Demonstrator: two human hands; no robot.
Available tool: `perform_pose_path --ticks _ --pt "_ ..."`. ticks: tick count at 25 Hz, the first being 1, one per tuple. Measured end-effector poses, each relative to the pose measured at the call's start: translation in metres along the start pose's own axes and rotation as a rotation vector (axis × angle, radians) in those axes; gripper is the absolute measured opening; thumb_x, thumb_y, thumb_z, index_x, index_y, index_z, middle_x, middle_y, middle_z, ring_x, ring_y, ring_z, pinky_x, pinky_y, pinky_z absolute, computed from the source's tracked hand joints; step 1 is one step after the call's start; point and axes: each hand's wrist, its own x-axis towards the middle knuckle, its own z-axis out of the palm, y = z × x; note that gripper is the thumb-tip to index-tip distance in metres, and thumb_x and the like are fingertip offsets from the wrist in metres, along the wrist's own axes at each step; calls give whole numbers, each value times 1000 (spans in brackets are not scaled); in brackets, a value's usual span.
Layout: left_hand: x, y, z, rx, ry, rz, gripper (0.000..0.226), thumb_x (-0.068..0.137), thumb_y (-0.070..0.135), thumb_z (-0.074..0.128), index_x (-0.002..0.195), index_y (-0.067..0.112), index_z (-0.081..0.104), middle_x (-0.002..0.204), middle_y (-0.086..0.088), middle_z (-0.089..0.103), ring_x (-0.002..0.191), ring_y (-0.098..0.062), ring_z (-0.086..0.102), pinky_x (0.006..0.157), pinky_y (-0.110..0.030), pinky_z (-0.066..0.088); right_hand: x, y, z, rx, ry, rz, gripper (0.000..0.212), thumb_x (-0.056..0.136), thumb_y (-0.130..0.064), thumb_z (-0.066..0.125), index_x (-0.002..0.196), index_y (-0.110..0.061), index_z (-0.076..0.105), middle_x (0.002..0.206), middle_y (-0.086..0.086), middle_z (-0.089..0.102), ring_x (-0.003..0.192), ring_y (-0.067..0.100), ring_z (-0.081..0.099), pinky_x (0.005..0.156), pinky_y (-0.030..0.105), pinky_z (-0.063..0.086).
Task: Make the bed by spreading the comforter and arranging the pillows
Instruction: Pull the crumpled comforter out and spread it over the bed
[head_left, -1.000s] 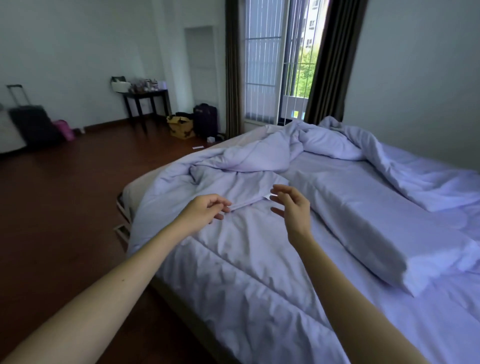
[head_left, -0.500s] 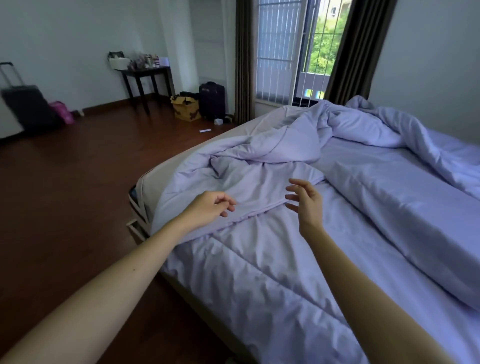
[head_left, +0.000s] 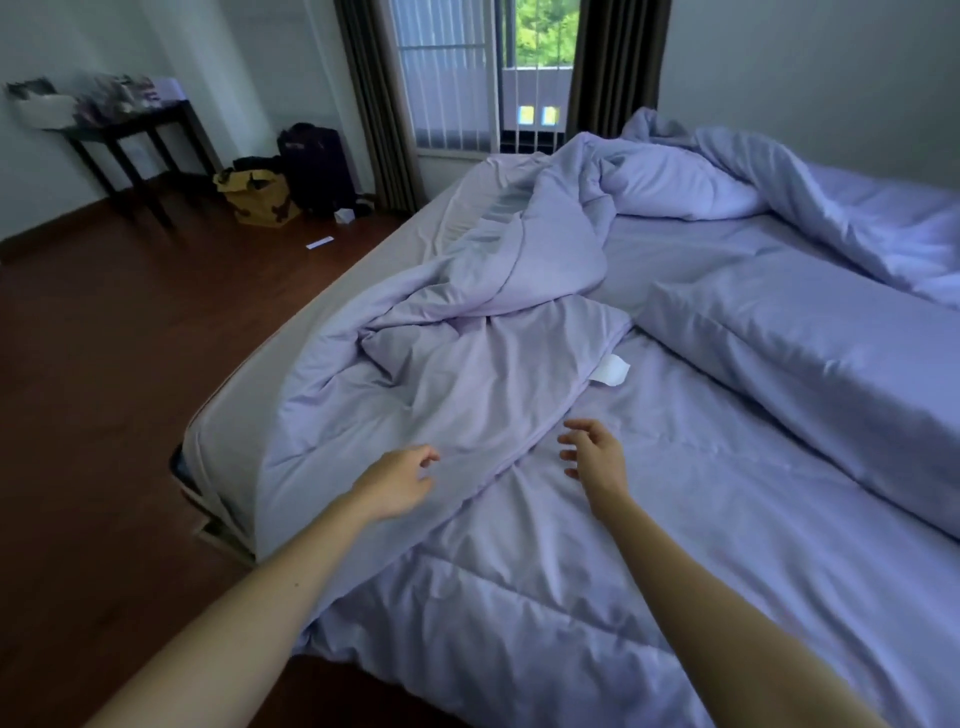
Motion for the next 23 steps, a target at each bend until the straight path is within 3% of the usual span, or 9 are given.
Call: perform_pose_path --ticks 6,8,10,12,13,15,17,20,23 --pt "95 -6 20 463 12 324 53 90 43 50 139 24 42 142 0 44 125 -25 49 100 -35 42 5 73 -3 -784 -2 222 40 86 -25 51 124 -22 59 133 10 57 121 30 52 99 32 42" --pt "124 -5 43 559 37 456 65 84 63 39 138 26 43 141 1 46 127 -23 47 102 -35 37 -9 95 18 -890 8 246 49 85 -29 51 134 -29 49 149 7 38 136 30 35 112 39 31" --pt "145 -6 62 645 -37 520 87 73 77 31 145 30 30 149 -4 35 134 -27 38 106 -43 32 -23 109 52 -978 36 272 60 86 -30 49 143 -37 33 160 1 14 146 26 13 117 47 17" --pt "161 -22 78 761 -38 621 90 75 63 57 150 36 16 155 -14 22 129 -38 40 101 -50 37 -33 119 92 -1021 76 338 68 88 -32 45 148 -43 17 162 -5 -3 149 25 -4 116 56 7" --pt "167 -35 80 796 22 696 86 76 45 67 148 38 21 152 -19 28 117 -41 50 92 -49 47 -39 124 108 -1048 97 350 68 89 -33 43 149 -44 11 162 -6 -7 149 25 -8 116 58 5" --pt "172 -54 64 686 47 761 60 86 18 61 139 38 43 137 -17 46 99 -40 59 81 -45 53 -47 130 131 -1064 137 392 67 91 -31 39 149 -43 8 162 -7 -8 149 25 -9 115 61 5" --pt "174 -79 28 456 40 750 44 89 9 52 125 32 60 119 -16 55 98 -40 61 81 -46 51 -53 128 149 -1053 179 442 68 91 -31 41 150 -42 9 162 -6 -7 149 25 -7 114 61 8" --pt "173 -139 -44 182 339 662 41 83 5 54 118 22 67 116 -25 58 89 -44 64 71 -46 53 -51 120 166 -1044 230 476 71 89 -32 48 150 -38 12 162 -3 -2 149 27 -2 113 59 13" --pt "159 -236 -110 58 563 418 50 79 -3 47 123 12 64 121 -33 52 90 -51 59 70 -50 49 -46 114 196 -1002 205 399 66 86 -27 51 147 -34 25 161 0 7 148 26 6 113 55 19"
